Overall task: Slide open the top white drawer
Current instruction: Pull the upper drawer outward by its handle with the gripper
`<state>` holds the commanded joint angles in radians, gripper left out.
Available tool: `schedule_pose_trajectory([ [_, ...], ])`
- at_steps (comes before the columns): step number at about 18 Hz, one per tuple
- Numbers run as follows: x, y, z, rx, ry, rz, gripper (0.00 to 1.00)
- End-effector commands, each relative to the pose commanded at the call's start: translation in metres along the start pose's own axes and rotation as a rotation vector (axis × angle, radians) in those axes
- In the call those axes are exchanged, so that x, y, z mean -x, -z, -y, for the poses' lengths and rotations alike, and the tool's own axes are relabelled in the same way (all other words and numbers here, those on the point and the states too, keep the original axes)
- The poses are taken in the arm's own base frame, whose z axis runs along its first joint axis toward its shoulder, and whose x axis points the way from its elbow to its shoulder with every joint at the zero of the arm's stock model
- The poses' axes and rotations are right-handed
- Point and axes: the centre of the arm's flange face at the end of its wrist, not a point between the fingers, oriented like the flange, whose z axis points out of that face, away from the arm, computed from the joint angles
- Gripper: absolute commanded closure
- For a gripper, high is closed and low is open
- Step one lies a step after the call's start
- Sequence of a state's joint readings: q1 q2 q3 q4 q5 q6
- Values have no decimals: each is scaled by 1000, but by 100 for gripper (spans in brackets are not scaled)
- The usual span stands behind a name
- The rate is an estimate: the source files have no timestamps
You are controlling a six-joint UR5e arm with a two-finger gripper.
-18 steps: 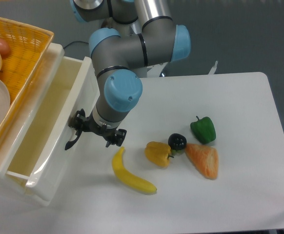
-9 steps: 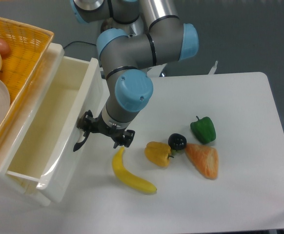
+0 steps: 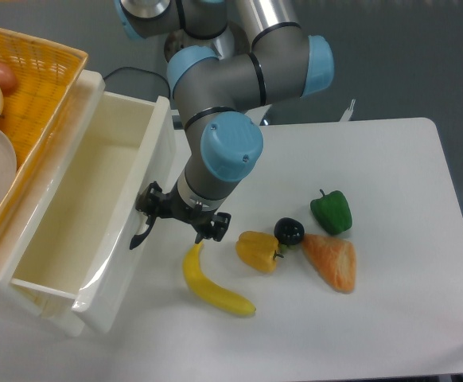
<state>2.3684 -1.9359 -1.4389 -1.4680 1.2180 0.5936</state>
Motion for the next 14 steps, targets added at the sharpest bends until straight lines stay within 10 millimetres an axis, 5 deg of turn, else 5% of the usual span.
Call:
schedule_pose_trajectory([
  [14,16,13,-3,-12,3,22,0],
])
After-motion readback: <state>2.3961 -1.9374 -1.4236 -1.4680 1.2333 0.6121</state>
